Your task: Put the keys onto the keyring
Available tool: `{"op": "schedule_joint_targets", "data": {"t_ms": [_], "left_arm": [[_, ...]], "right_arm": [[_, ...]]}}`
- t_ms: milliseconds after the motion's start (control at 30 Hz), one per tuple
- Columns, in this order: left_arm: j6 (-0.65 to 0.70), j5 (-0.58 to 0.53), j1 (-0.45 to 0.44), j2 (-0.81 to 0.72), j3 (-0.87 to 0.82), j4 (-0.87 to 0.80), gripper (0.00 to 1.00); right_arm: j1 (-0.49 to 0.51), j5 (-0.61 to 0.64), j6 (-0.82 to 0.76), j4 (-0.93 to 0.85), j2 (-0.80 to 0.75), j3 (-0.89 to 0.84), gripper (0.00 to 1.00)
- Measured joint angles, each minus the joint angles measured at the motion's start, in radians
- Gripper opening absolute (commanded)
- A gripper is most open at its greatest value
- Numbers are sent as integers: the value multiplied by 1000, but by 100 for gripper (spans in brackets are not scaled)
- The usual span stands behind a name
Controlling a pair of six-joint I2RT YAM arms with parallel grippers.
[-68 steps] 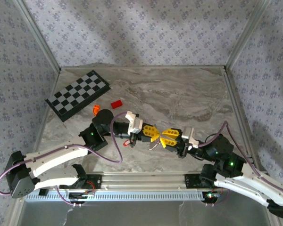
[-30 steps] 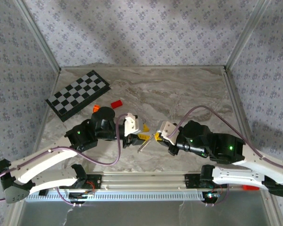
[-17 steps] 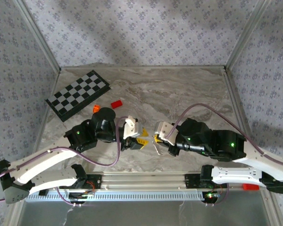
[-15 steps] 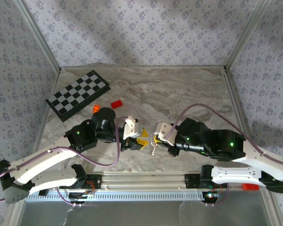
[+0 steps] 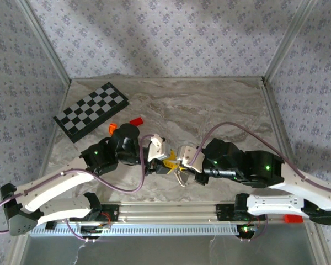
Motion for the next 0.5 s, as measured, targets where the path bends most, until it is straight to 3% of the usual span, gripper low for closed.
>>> {"op": "schedule_joint_targets", "data": {"t_ms": [400, 500], "left_arm": [[3, 33, 0, 3, 0, -1, 0], [3, 37, 0, 3, 0, 1, 0]], "right_arm": [[0, 2, 0, 0, 9, 3, 0], [0, 2, 0, 0, 8, 3, 0]]}}
